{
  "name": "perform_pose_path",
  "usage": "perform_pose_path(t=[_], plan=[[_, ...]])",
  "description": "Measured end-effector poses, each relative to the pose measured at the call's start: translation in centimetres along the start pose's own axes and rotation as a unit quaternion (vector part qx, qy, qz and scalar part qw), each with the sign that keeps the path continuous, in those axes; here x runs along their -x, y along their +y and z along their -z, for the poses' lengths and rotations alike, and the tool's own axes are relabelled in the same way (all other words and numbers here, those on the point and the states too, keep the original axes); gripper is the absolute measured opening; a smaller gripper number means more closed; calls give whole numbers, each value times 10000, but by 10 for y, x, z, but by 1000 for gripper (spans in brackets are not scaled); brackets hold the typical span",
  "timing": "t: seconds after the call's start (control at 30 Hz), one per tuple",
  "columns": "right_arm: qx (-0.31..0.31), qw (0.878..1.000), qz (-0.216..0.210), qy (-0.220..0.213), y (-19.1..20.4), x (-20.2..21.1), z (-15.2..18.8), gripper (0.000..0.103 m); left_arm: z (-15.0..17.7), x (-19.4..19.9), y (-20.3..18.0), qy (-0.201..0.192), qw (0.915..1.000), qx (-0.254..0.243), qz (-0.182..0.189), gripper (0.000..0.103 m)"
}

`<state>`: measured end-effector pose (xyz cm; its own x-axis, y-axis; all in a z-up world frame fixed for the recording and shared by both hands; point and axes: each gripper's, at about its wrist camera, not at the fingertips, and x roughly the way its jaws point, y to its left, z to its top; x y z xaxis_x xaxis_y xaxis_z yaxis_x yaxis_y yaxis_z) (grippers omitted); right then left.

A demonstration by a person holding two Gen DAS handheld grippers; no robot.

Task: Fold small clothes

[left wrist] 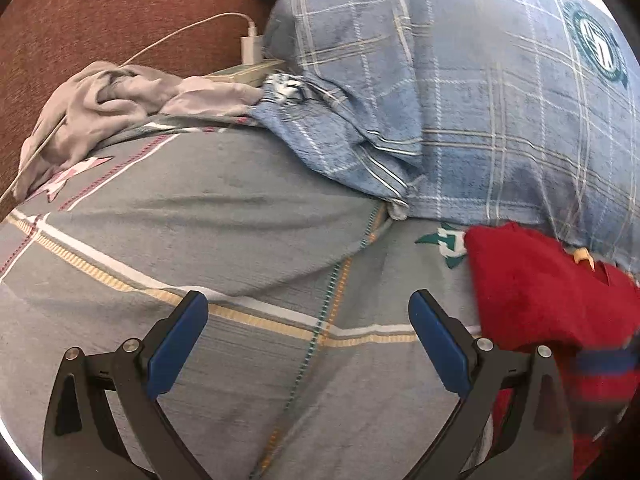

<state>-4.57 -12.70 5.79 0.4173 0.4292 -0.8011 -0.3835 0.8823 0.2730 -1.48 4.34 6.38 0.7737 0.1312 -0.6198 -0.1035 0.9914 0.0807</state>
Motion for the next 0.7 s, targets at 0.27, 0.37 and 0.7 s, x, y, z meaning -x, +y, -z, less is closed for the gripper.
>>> perform_pose_path(t=[0.27,0.37,0.7], plan=[[-683,9959,472,-348,-16,-47,-22,22,-3,1,18,13,9994,337,-81,101],[-854,9948,367,-411,-16,-58,-32,13,-5,1,25,11,9989,466,-83,101],[-870,9961,-150,22,6,-91,-43,20,-6,1,26,-5,9987,507,-75,101]])
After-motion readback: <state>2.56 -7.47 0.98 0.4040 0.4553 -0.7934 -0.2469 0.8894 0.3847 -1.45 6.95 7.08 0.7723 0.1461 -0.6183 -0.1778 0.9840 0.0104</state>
